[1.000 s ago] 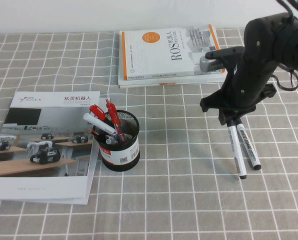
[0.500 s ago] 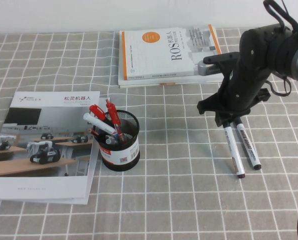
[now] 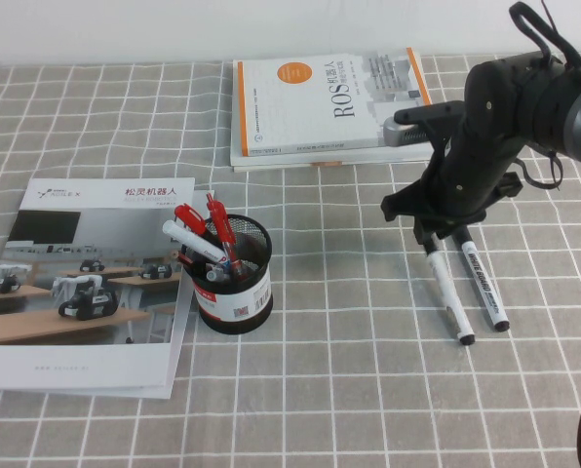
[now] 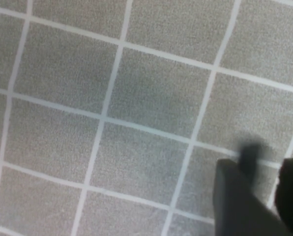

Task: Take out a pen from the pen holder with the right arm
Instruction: 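Take a marker out of the pen holder and lay it on the table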

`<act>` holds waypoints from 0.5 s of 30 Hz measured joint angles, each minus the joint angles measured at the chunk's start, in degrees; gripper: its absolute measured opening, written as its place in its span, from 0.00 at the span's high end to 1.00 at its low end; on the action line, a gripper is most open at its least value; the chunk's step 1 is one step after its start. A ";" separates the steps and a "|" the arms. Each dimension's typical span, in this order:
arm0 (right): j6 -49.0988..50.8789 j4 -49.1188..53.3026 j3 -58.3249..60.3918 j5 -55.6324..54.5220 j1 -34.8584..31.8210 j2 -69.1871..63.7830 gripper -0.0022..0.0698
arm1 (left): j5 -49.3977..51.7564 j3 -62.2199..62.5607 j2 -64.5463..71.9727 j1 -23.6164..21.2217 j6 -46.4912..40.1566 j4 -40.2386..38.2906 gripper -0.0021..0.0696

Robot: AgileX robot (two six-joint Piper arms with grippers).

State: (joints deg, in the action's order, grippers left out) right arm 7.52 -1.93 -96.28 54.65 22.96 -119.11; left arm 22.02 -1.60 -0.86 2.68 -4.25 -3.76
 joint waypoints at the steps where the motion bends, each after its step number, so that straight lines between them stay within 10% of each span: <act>1: 0.00 0.00 0.00 -0.09 0.00 0.00 0.74 | 0.00 0.00 0.00 0.00 0.00 0.00 0.98; 15: 0.00 0.05 0.00 -0.21 0.00 2.25 0.57 | 0.00 0.00 0.00 0.00 0.00 0.00 0.98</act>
State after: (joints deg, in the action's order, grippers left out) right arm 7.52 -1.88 -96.28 54.43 22.96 -116.86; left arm 22.02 -1.60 -0.86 2.68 -4.25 -3.76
